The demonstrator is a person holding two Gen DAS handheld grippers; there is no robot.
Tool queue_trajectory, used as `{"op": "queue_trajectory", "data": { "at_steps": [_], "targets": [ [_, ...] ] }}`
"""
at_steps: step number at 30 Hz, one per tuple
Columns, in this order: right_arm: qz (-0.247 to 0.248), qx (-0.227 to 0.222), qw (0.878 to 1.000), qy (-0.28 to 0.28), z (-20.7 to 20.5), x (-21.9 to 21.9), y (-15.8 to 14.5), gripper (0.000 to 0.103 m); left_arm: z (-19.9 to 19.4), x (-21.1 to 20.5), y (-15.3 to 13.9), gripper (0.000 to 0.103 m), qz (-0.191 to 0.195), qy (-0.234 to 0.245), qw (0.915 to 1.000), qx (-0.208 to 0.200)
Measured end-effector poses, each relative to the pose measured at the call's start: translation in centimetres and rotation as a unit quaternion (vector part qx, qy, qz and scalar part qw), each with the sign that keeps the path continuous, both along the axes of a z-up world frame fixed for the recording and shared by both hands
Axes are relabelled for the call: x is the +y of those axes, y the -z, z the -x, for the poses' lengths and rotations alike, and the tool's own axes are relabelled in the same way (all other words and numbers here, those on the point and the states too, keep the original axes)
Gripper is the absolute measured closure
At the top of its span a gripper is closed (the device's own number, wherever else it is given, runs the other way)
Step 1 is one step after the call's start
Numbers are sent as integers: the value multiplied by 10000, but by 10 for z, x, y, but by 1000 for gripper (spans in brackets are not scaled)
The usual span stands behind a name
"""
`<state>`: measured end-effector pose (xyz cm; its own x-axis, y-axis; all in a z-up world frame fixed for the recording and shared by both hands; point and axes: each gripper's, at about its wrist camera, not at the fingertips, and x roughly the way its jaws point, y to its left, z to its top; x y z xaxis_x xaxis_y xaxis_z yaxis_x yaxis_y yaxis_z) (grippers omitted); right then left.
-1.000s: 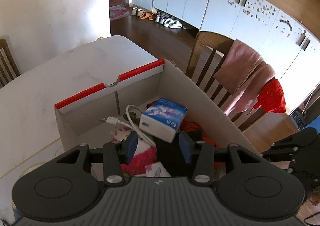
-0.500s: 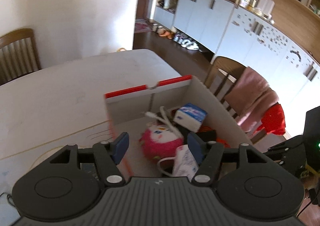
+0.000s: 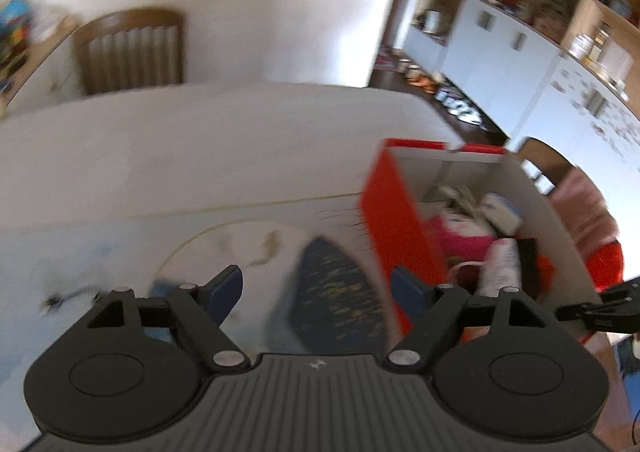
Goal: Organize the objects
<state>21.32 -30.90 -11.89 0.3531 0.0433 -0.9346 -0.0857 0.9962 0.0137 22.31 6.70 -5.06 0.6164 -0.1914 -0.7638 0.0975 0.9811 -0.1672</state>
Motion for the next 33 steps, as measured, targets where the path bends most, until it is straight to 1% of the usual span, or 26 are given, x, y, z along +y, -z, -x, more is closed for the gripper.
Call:
{"op": "queue_trajectory", "data": {
  "at_steps": [3, 8, 12, 16, 21, 26, 30, 32, 33],
  "targets": [
    [14, 16, 10000, 24, -1, 1, 0, 96, 2, 32, 12, 21, 51, -469, 9987, 179],
    [50, 44, 10000, 57, -2, 3, 1, 96, -3, 74, 36, 20, 19, -1128, 9924, 492],
    [82, 44, 9999, 110, -2, 4, 2, 95, -13, 100, 56, 20, 94, -1566, 9843, 809],
    [102, 28, 9998, 166, -2, 5, 3, 95, -22, 118, 75, 20, 194, -1904, 9752, 1110],
    [131, 2, 9997, 220, -2, 6, 3, 95, -33, 128, 92, 20, 106, -2144, 9672, 1361],
    [156, -5, 9996, 222, -2, 7, 2, 95, -38, 129, 100, 22, -101, -2242, 9638, 1440],
    [152, -4, 9996, 233, -1, 8, 2, 95, -38, 129, 103, 37, -159, -2199, 9645, 1451],
    [171, -10, 9996, 232, -1, 9, 3, 95, -38, 130, 101, 40, -184, -2178, 9653, 1427],
    [171, -13, 9996, 233, -1, 9, 3, 95, -38, 132, 102, 44, -165, -2171, 9657, 1414]
  ]
}}
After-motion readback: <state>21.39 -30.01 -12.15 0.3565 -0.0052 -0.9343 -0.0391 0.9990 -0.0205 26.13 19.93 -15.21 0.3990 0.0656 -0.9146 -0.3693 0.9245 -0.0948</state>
